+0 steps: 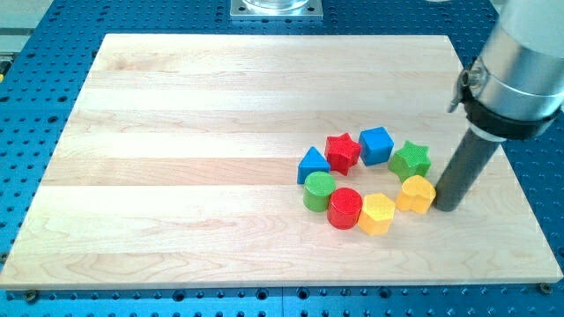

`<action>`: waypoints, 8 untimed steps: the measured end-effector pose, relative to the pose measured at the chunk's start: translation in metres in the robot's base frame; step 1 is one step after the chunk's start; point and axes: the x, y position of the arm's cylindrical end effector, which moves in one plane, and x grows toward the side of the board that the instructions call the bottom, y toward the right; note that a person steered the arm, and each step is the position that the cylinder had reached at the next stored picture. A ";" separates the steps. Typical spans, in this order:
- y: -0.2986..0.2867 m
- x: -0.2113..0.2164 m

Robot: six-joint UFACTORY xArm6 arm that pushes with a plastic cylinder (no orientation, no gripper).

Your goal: Make the circle shape of blocks by adjusting the yellow blocks and green star

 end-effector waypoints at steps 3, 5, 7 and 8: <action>0.026 -0.024; 0.021 -0.056; -0.015 -0.051; -0.019 -0.047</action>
